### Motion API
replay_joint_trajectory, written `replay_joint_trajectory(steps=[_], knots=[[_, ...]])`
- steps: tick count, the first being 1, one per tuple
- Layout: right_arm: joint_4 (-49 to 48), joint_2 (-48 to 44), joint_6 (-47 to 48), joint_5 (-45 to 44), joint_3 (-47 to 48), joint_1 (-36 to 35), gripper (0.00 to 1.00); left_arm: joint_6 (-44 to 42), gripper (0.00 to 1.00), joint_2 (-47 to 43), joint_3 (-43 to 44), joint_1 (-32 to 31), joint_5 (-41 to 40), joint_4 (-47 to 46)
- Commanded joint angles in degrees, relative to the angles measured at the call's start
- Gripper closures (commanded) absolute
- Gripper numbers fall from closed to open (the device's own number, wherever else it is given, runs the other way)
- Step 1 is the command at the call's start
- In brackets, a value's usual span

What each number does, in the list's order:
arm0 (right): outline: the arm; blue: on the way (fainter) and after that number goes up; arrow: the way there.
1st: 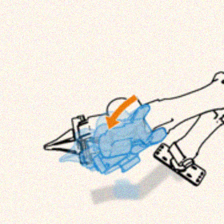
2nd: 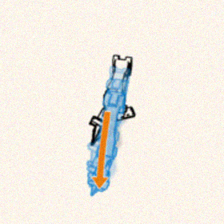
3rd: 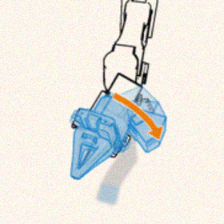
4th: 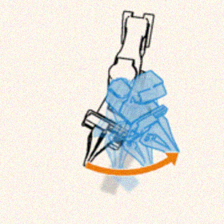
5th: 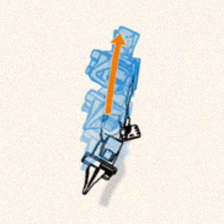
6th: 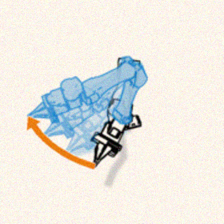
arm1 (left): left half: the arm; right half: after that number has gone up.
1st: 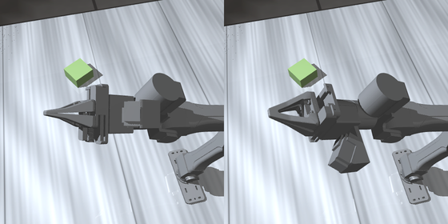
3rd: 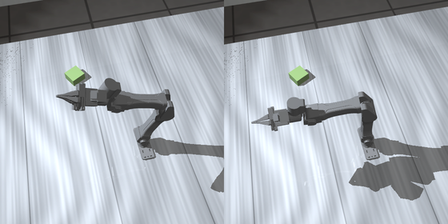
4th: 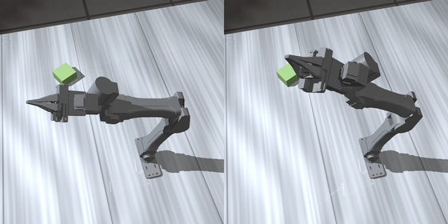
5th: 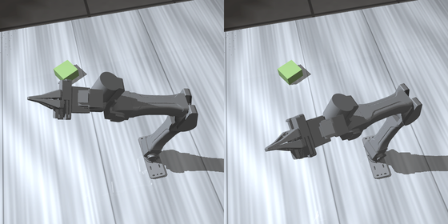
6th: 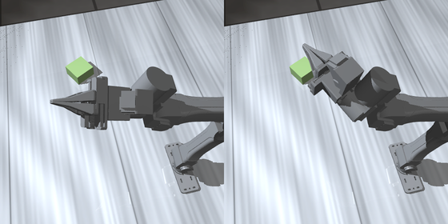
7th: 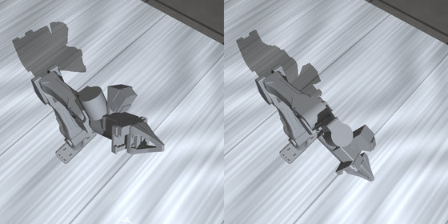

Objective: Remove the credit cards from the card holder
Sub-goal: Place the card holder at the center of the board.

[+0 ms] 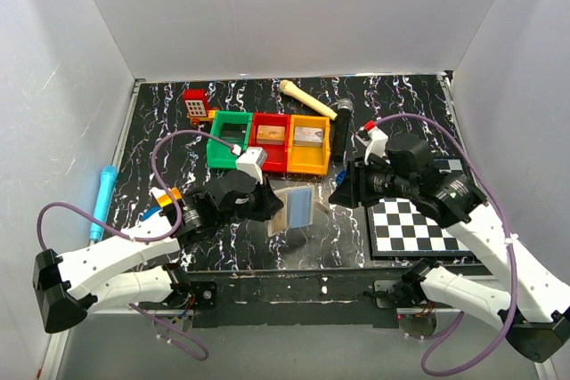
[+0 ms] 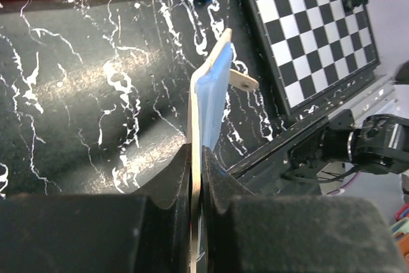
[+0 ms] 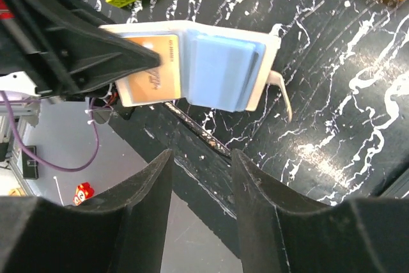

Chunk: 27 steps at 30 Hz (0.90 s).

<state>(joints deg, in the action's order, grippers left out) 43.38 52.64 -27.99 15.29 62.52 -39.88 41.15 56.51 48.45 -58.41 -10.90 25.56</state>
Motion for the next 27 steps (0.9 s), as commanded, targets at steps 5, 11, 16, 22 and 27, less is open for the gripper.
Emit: replay_joint_trajectory(steps=[5, 11, 16, 22, 27], knots=[[-23.58, -6.15, -3.21, 9.31, -10.47, -0.02, 0.55, 0.16, 1.00, 3.33, -4.93, 1.19, 4.11, -9.02], [-29.74, -0.36, -4.62, 14.07, -16.98, -0.02, 0.61, -0.01, 1.00, 9.48, -10.56, 7.95, 15.62, -19.83], [-38.61, 2.81, -6.46, 13.28, -23.93, 0.24, 0.66, -0.28, 1.00, 12.48, -13.99, 12.09, 21.52, -27.04], [-47.14, 9.31, -8.22, 15.99, -27.45, 1.38, 0.68, -0.72, 1.00, 15.47, -17.15, 14.38, 25.21, -32.15], [-51.72, 16.60, -9.01, 18.72, -27.72, 2.35, 0.68, -0.63, 1.00, 18.98, -18.30, 15.87, 27.85, -35.05]])
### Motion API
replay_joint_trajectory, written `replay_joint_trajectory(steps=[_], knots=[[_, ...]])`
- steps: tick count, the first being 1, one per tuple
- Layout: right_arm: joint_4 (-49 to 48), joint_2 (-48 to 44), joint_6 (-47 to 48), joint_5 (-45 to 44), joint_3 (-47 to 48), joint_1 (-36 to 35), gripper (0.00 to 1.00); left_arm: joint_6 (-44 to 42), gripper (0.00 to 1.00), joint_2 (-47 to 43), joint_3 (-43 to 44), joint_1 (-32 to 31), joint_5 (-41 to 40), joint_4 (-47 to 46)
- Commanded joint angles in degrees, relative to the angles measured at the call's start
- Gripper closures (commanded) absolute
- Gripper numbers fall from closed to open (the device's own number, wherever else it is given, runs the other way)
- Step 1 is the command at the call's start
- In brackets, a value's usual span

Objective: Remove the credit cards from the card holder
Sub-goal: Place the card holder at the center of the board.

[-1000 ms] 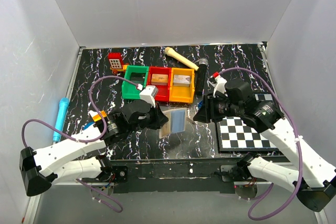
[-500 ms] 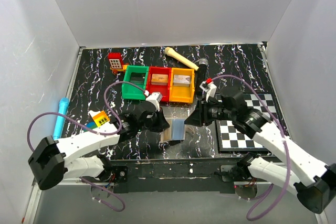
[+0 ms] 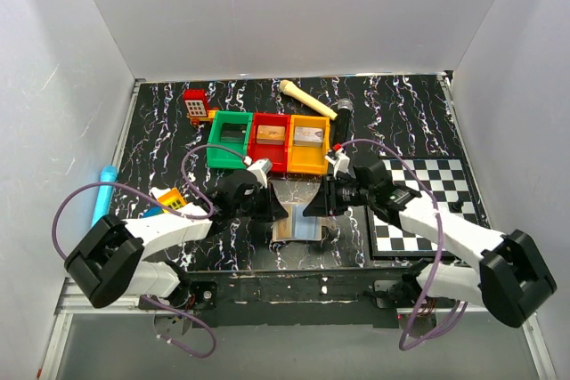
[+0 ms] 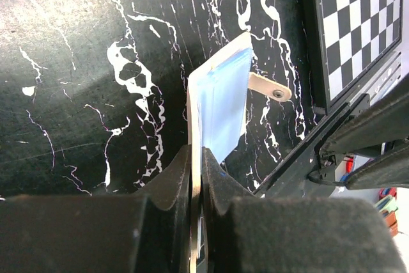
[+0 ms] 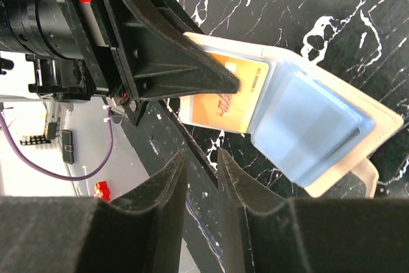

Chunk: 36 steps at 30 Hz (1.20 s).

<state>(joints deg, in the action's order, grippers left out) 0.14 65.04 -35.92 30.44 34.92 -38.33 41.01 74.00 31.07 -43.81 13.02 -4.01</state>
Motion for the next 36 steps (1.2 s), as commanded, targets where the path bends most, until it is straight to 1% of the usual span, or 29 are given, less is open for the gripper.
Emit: replay_joint_trajectory(steps=[1, 6, 12, 21, 24, 26, 28, 30, 31, 34, 36], knots=[[-9.62, 5.96, -1.69, 4.27, -0.29, 0.88, 0.68, -0.41, 1.00, 2.20, -1.01, 1.62, 4.38, -5.83], [-16.39, 12.21, -4.51, 6.48, -2.13, 2.20, 0.72, -0.58, 1.00, 4.57, -1.80, 2.94, 6.05, -7.76], [-18.15, 15.99, -4.33, 6.74, -4.06, 3.26, 0.73, -0.41, 1.00, 6.42, -2.86, 4.70, 7.11, -8.82], [-21.85, 22.85, -4.68, 7.36, -6.26, 4.05, 0.73, -0.41, 1.00, 9.94, -1.72, 5.49, 8.17, -8.03], [-21.76, 24.43, -4.51, 6.92, -6.26, 4.14, 0.74, -1.02, 0.96, 10.11, -1.19, 5.93, 8.17, -7.07], [-21.68, 25.31, -4.51, 6.92, -6.44, 4.05, 0.74, -1.37, 0.91, 9.94, -0.93, 6.28, 8.25, -6.28], [-22.11, 25.75, -4.86, 7.00, -6.70, 4.22, 0.74, -2.08, 0.77, 9.59, -0.66, 6.55, 8.17, -5.31], [-22.38, 25.67, -4.95, 7.01, -7.14, 4.22, 0.74, -2.43, 0.61, 9.06, -0.40, 6.98, 7.90, -4.17], [-22.29, 25.67, -4.95, 6.92, -7.14, 4.22, 0.74, -2.69, 0.55, 8.54, -0.31, 7.16, 7.82, -3.64], [-21.94, 25.06, -4.95, 6.83, -7.41, 4.22, 0.74, -3.22, 0.43, 6.69, -0.74, 7.25, 6.67, -2.23], [-21.59, 24.62, -4.86, 6.39, -7.41, 4.14, 0.72, -3.31, 0.37, 5.11, -0.84, 7.42, 5.54, -0.83]])
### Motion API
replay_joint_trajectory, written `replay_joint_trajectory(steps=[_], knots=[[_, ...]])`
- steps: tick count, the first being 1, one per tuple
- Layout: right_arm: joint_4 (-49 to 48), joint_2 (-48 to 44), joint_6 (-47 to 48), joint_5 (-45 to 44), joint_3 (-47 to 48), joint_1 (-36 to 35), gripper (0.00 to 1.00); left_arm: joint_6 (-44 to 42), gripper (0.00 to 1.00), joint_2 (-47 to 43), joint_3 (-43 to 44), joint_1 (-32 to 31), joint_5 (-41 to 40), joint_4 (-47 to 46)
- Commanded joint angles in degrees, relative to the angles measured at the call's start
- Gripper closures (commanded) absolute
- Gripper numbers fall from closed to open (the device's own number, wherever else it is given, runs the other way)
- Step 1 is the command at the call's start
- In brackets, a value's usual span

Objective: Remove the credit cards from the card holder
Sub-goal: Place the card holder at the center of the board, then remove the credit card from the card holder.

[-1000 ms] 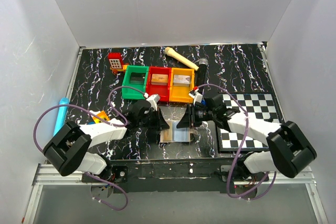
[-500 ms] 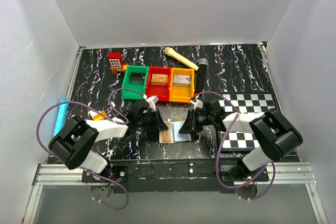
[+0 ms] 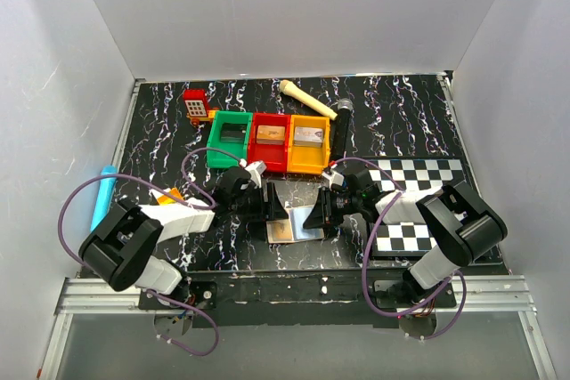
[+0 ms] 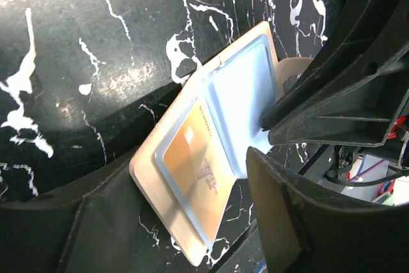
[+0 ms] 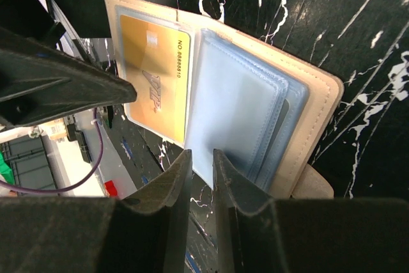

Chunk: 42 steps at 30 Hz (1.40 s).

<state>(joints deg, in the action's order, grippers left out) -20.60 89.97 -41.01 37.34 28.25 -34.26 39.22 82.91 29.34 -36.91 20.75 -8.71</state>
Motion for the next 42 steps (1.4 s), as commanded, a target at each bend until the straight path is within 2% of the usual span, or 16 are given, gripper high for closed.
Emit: replay_joint_trajectory(steps=[1, 6, 9, 11, 14, 16, 17, 19, 22, 26, 31, 42], knots=[[-0.50, -0.67, 0.32, -0.69, -0.74, 0.16, 0.71, -1.87, 0.35, -4.51, 1.15, 0.69, -2.64, 5.36], [3.97, -5.06, 1.28, -3.41, -0.22, 0.16, 0.64, -3.80, 0.33, -11.88, 1.77, 0.96, -8.96, 16.77], [11.35, -10.42, 4.88, -6.92, 1.45, 0.07, 0.59, -2.14, 0.37, -18.12, 1.42, 1.05, -14.50, 23.11], [16.01, -14.37, 7.69, -9.21, 2.94, -0.02, 0.55, -0.91, 0.42, -21.90, 0.37, 0.96, -14.95, 23.65], [20.51, -18.60, 10.51, -11.06, 5.58, -0.54, 0.53, 2.16, 0.53, -25.77, -2.18, 0.87, -11.72, 18.67], [24.19, -18.78, 11.13, -11.76, 7.51, -1.07, 0.53, 4.79, 0.65, -26.23, -3.85, 0.87, -8.99, 13.22], [24.90, -18.43, 11.04, -12.46, 8.65, -1.51, 0.53, 6.03, 0.74, -25.96, -4.81, 0.78, -8.02, 9.97], [25.17, -17.64, 10.61, -15.35, 9.80, -2.82, 0.53, 7.70, 0.84, -24.47, -6.31, 0.69, -6.61, 4.95], [22.10, -17.12, 9.82, -16.86, 9.28, -5.11, 0.51, 9.73, 0.90, -20.88, -7.46, 0.08, -4.32, -0.24], [24.90, -12.21, 10.25, -13.71, 13.49, -6.34, 0.51, 10.61, 0.98, -17.62, -7.63, -1.41, -4.75, -2.98], [19.39, -8.24, 7.00, -11.41, 12.97, -6.52, 0.52, 11.84, 1.00, -15.16, -9.30, -1.68, -5.55, -4.64], [17.26, -4.81, 5.59, -11.06, 14.55, -7.84, 0.45, 13.34, 1.00, -11.11, -11.33, -1.94, -7.48, -4.30]])
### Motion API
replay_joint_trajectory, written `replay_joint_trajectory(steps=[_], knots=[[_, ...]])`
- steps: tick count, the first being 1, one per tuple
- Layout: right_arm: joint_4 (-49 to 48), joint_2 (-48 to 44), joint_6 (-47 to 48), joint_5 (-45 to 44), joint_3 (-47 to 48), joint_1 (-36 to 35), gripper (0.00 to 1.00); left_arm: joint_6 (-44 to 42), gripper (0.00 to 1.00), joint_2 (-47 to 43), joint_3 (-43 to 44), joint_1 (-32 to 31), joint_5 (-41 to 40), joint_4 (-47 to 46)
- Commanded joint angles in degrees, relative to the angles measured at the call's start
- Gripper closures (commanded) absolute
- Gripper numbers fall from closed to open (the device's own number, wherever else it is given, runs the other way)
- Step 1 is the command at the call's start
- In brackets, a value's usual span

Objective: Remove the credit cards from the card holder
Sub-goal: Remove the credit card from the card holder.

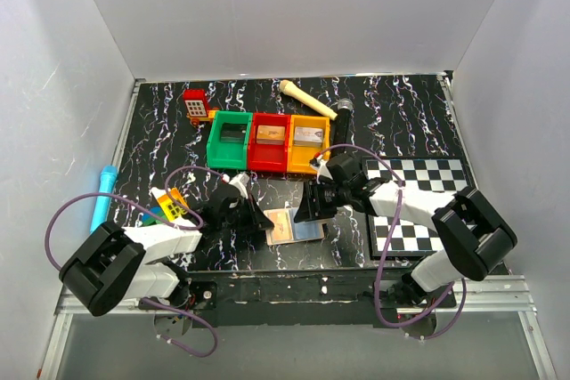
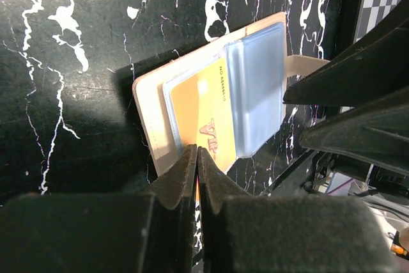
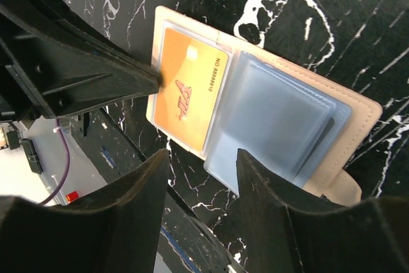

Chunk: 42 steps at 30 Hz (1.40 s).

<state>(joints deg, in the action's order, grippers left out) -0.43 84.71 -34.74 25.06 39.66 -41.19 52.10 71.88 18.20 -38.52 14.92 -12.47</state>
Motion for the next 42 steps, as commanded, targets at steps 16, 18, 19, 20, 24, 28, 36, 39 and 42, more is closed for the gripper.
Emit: replay_joint_trajectory(steps=[16, 18, 19, 20, 24, 28, 36, 39, 42], knots=[[-7.83, 5.11, -3.58, 3.15, 4.46, -2.84, 0.47, 1.61, 1.00, 2.83, 2.02, -0.32, -4.64, 6.23], [-8.54, 5.91, -3.75, 3.24, 4.29, -2.93, 0.48, 1.61, 1.00, 3.18, 2.02, -0.41, -4.55, 6.14], [-8.71, 6.43, -3.75, 3.24, 4.29, -2.84, 0.48, 1.61, 1.00, 3.44, 1.93, -0.41, -4.46, 6.05], [-8.89, 6.87, -3.84, 3.33, 4.29, -2.84, 0.48, 1.61, 1.00, 3.62, 2.02, -0.41, -4.46, 6.05], [-9.50, 7.93, -3.93, 3.42, 4.11, -2.76, 0.48, 1.69, 1.00, 3.89, 1.84, -0.41, -4.46, 5.79], [-9.51, 8.89, -3.84, 3.42, 4.11, -2.84, 0.49, 1.78, 1.00, 3.80, 1.67, -0.41, -4.46, 5.79], [-11.26, 10.13, -4.46, 4.56, 3.58, -2.76, 0.50, 1.87, 1.00, 4.06, 1.58, -0.41, -4.46, 5.70], [-11.79, 10.65, -4.81, 5.00, 3.58, -2.84, 0.50, 1.96, 1.00, 3.89, 1.41, -0.41, -4.46, 5.61], [-10.65, 11.27, -4.37, 4.91, 4.11, -3.02, 0.52, 1.87, 1.00, 3.97, 1.49, -0.41, -4.28, 5.35]])
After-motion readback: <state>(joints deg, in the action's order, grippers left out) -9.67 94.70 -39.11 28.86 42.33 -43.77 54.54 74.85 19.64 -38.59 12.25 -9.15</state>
